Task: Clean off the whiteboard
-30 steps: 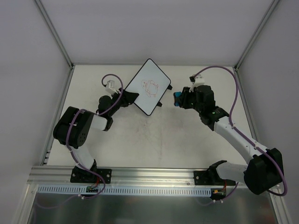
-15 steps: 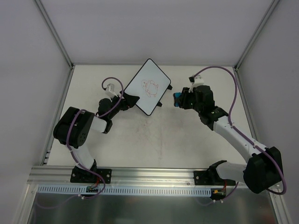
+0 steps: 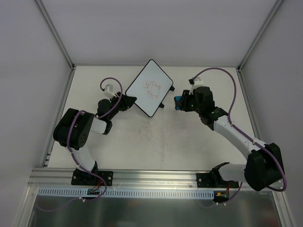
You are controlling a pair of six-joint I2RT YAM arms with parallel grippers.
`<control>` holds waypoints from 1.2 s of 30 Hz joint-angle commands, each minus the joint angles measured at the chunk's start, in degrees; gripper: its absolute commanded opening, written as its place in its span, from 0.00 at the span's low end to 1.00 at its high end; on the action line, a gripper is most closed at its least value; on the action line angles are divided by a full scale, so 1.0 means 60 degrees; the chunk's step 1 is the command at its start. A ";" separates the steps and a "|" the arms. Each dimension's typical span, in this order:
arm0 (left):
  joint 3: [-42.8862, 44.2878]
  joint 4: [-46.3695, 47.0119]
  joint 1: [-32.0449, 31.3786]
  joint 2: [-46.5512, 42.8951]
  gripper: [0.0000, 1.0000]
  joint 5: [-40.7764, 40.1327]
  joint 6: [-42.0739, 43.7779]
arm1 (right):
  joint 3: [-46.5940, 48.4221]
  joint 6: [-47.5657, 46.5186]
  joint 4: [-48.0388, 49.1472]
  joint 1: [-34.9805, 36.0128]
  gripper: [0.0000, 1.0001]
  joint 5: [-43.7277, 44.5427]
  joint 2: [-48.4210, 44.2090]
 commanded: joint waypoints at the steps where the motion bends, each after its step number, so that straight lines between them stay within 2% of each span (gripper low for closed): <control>1: 0.0259 0.4024 0.0047 -0.0009 0.37 0.0239 0.0013 | 0.0397 0.0026 0.0420 -0.0052 0.00 -0.0166 0.0055; 2: 0.0274 0.4024 0.0062 0.0006 0.30 0.0254 -0.0031 | 0.0397 0.0011 0.0420 -0.0052 0.00 -0.0166 0.0070; 6: 0.0333 0.4024 0.0062 0.0094 0.18 0.0386 -0.0119 | 0.0383 -0.0018 0.0435 -0.0052 0.00 -0.0107 0.0084; 9: 0.0260 0.4024 0.0062 0.0094 0.13 0.0386 -0.0149 | 0.0426 -0.0018 0.0435 -0.0052 0.00 -0.0122 0.0158; 15: 0.0142 0.4024 0.0004 0.0065 0.08 0.0445 -0.0310 | 0.0456 -0.0018 0.0435 -0.0038 0.00 -0.0137 0.0216; 18: 0.0113 0.4024 -0.0026 0.0021 0.00 0.0488 -0.0383 | 0.0500 0.0011 0.0435 -0.0052 0.00 -0.0166 0.0290; 26: 0.0127 0.4024 -0.0084 0.0035 0.00 0.0591 -0.0456 | 0.0924 0.0055 0.0304 0.0065 0.00 -0.0122 0.0684; 31: 0.0113 0.4024 -0.0099 0.0079 0.00 0.0635 -0.0427 | 0.2489 -0.0048 -0.0166 0.0197 0.00 -0.0195 0.1724; 36: 0.0127 0.4024 -0.0085 0.0123 0.00 0.0708 -0.0383 | 0.4364 0.0230 -0.0882 0.0212 0.00 -0.1058 0.2939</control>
